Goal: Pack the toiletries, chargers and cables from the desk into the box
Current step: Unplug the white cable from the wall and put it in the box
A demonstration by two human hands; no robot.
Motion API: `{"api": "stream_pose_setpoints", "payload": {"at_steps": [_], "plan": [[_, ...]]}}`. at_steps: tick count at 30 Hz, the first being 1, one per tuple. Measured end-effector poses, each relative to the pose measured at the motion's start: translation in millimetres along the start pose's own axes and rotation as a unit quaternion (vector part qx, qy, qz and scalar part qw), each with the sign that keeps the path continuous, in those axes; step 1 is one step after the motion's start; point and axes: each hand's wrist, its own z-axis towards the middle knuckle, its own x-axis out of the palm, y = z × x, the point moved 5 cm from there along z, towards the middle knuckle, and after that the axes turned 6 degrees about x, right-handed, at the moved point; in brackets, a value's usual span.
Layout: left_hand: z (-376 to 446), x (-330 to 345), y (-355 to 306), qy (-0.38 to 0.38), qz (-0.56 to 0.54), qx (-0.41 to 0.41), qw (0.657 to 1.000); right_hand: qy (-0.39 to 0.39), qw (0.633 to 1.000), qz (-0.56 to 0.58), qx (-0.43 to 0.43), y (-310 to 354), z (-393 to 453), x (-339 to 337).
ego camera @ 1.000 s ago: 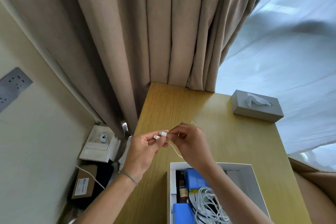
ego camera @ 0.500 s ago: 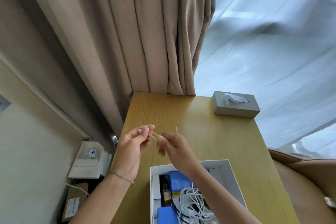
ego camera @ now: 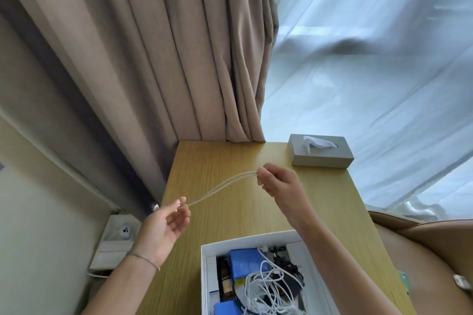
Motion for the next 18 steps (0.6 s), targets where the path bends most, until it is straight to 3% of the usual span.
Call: {"api": "stream_pose_setpoints", "payload": {"at_steps": [3, 6, 8, 10, 14, 18], "plan": [[-14.6, 13.8, -14.2, 0.000, 0.232, 0.150, 0.961, 0.024, 0.999, -0.032, -0.010, 11.8, -2.8, 0.6], [-41.1, 57.1, -31.8, 0.168, 0.254, 0.267, 0.914, 0.067, 0.996, -0.049, -0.014, 19.0, -8.5, 8.3], [-52.6, 84.4, -26.5, 0.279, 0.289, 0.280, 0.872, 0.114, 0.993, -0.038, -0.006, 21.6, -15.5, 18.6], [-57.9, 104.9, -16.8, 0.330, 0.322, 0.274, 0.844, 0.154, 0.988, 0.016, 0.011, 22.8, -23.3, 28.2], [-63.4, 128.5, 5.7, 0.384, 0.302, 0.238, 0.840, 0.170, 0.974, 0.148, 0.035, 19.1, -34.3, 32.0], [-67.4, 128.3, 37.4, 0.402, 0.240, 0.145, 0.871, 0.154, 0.961, 0.220, 0.066, 8.0, -43.7, 19.4]]}}
